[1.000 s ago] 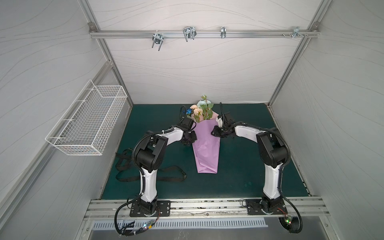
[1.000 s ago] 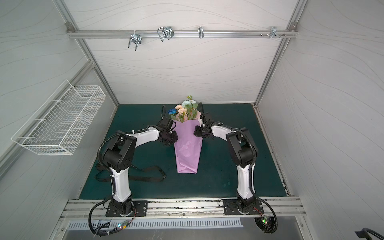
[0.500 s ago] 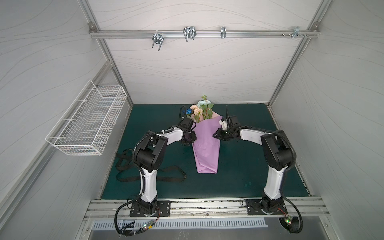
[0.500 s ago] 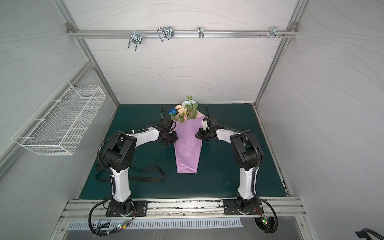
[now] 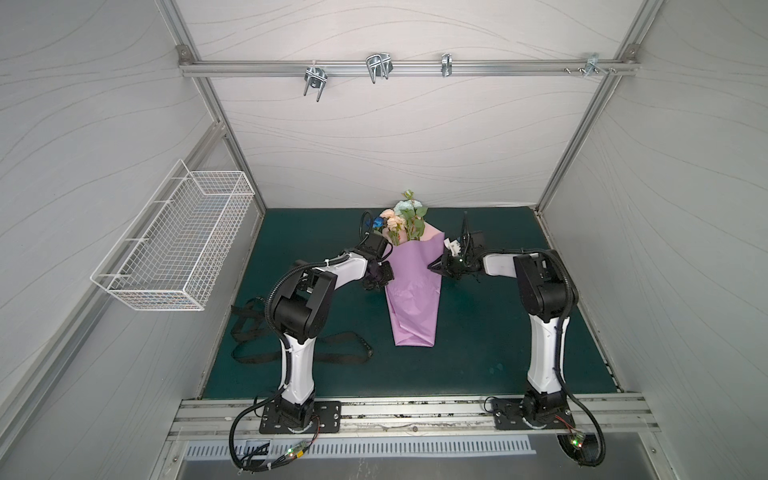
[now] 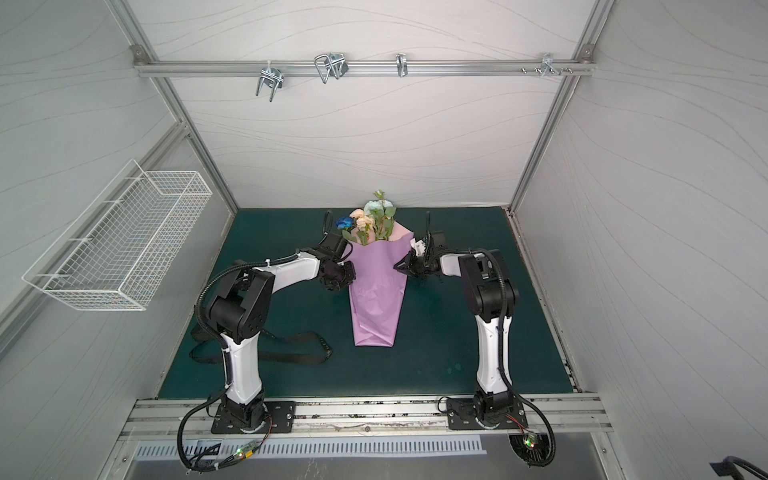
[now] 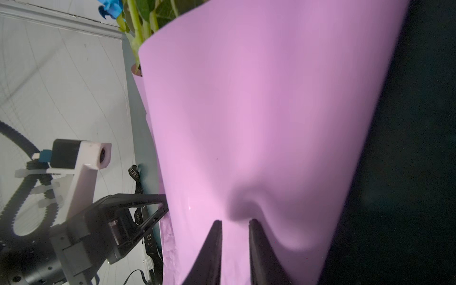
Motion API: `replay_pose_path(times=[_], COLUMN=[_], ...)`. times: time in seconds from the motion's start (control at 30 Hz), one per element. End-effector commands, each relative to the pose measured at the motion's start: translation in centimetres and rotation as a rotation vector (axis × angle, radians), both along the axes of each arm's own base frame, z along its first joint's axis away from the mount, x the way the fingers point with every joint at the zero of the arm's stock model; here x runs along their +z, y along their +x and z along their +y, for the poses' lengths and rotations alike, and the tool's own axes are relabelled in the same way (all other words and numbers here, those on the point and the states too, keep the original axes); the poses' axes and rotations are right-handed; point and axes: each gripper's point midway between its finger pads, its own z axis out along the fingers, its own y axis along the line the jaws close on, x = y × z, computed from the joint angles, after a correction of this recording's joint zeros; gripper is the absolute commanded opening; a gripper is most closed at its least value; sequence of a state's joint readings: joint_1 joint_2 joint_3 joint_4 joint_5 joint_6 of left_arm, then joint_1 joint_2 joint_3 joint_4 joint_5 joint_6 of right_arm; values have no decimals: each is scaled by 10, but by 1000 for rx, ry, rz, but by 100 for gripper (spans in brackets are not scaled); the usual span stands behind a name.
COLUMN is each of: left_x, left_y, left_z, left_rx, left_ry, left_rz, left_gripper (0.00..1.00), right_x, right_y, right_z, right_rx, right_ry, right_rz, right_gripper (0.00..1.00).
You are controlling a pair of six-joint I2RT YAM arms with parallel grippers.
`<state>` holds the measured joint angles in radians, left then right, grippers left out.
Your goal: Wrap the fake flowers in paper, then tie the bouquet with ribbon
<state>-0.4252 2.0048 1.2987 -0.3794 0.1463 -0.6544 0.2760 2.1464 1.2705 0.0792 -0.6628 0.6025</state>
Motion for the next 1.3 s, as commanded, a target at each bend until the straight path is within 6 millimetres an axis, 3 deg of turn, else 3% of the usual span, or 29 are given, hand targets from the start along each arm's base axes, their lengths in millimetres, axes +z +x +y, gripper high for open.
replay_pose_path(times=[0.0, 0.27, 0.57, 0.77, 0.9, 1.03, 1.13, 1.27], left_x=[-42, -41, -42, -43, -43, -41, -40, -39], left_y=[-26, -27, -28, -29, -30, -29, -27, -26], left_z=[12, 12, 10, 10, 9, 11, 11, 12], left_rx=[-8, -6, -6, -5, -6, 1, 8, 11], left_ry=[79, 71, 60, 56, 49, 48, 37, 37], left_rz=[130, 127, 130, 132, 133, 125, 121, 120], left_gripper=[0, 0, 0, 0, 0, 0, 0, 0], right_x=[-17, -43, -37, -11, 27, 71, 84, 76], right_y=[20, 69, 123, 168, 184, 160, 118, 42], right_z=[-22, -51, -63, -65, -72, -80, -84, -77], right_rx=[-65, -137, -201, -230, -231, -217, -209, -173], right_ry=[-43, -77, -140, -137, -121, -138, -128, -69], right_rz=[42, 98, 78, 14, -32, -82, -89, -52], right_gripper=[24, 23, 23, 28, 35, 45, 51, 58])
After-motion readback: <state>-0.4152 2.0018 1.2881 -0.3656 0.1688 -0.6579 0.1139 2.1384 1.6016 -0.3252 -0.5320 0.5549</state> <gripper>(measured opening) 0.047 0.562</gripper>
